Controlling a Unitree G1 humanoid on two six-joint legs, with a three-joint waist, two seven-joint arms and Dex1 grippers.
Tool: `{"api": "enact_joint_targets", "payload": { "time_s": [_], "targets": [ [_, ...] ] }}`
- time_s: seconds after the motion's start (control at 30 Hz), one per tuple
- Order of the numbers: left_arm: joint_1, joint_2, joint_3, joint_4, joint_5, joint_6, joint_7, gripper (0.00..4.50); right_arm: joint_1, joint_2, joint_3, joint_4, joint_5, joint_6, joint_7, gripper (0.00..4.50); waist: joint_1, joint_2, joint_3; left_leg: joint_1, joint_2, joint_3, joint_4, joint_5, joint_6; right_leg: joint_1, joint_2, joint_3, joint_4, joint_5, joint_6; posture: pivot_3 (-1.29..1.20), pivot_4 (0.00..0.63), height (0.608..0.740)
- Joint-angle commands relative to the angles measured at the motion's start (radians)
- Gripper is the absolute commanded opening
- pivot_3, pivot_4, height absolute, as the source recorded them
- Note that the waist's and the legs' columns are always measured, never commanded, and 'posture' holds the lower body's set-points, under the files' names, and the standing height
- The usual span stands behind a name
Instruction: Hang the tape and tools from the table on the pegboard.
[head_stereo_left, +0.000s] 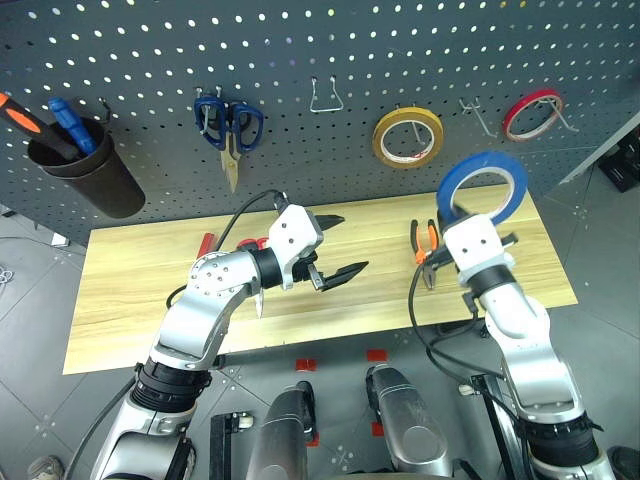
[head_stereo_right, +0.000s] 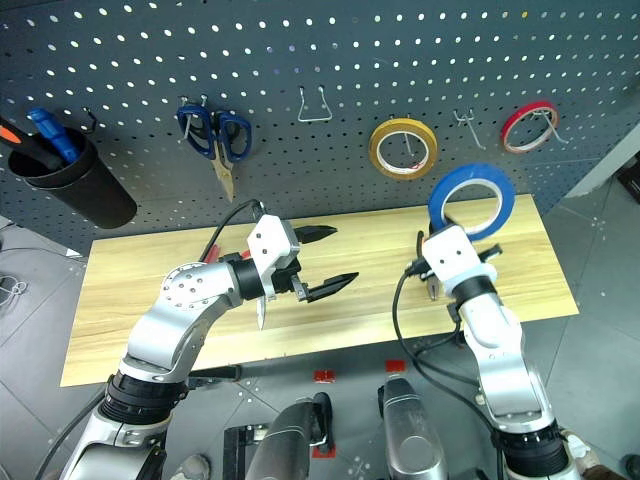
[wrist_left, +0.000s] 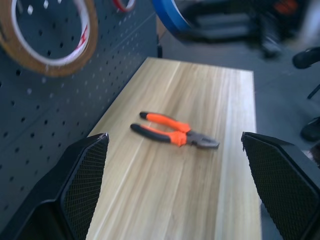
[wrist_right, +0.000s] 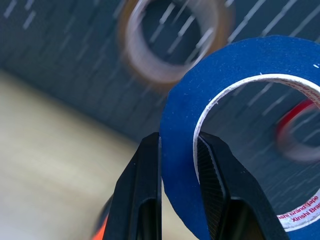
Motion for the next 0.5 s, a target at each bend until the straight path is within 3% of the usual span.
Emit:
{"api": "enact_joint_targets", "payload": {
  "time_s": [0.03,0.23,0.37,0.5],
  "targets": [
    [-0.019,-0.009,0.007,-0.029,-0.011,-0.003,0.009,4.5,-0.097,0.006,-0.089,0.133,0.069,-0.056,-0.017,0.69,0.0,0.0,0.0,0.0,0.0,0.0,0.0,0.0,0.0,0.0,0.0,0.0,0.0,0.0,0.0,-0.36,0.376,0.74],
    [-0.031,-0.02,-0.004,-0.013,-0.002,-0.005,0.014,4.5,-0.312,0.016,-0.154,0.484,0.245,-0.12,0.093,0.69,-0.003,0.0,0.0,-0.001,0.002,0.003,-0.001,0.0,0.0,0.0,0.001,0.001,-0.004,0.001,-0.001,-0.34,0.376,0.74],
    [-0.02,-0.01,0.01,0.011,0.006,-0.012,0.024,4.5,-0.355,0.016,-0.156,0.574,0.291,-0.129,0.14,0.69,-0.005,0.0,0.0,-0.001,0.002,0.005,-0.001,0.0,0.001,0.0,0.0,0.001,-0.005,0.001,-0.001,-0.33,0.373,0.74],
    [0.023,0.045,0.029,0.032,0.035,-0.04,0.012,4.5,-0.274,0.019,-0.143,0.484,0.276,-0.058,0.126,1.94,-0.001,0.0,0.0,-0.001,0.002,0.005,-0.001,0.0,0.001,0.0,0.0,0.002,-0.005,0.001,-0.001,-0.34,0.373,0.74]
  ]
}}
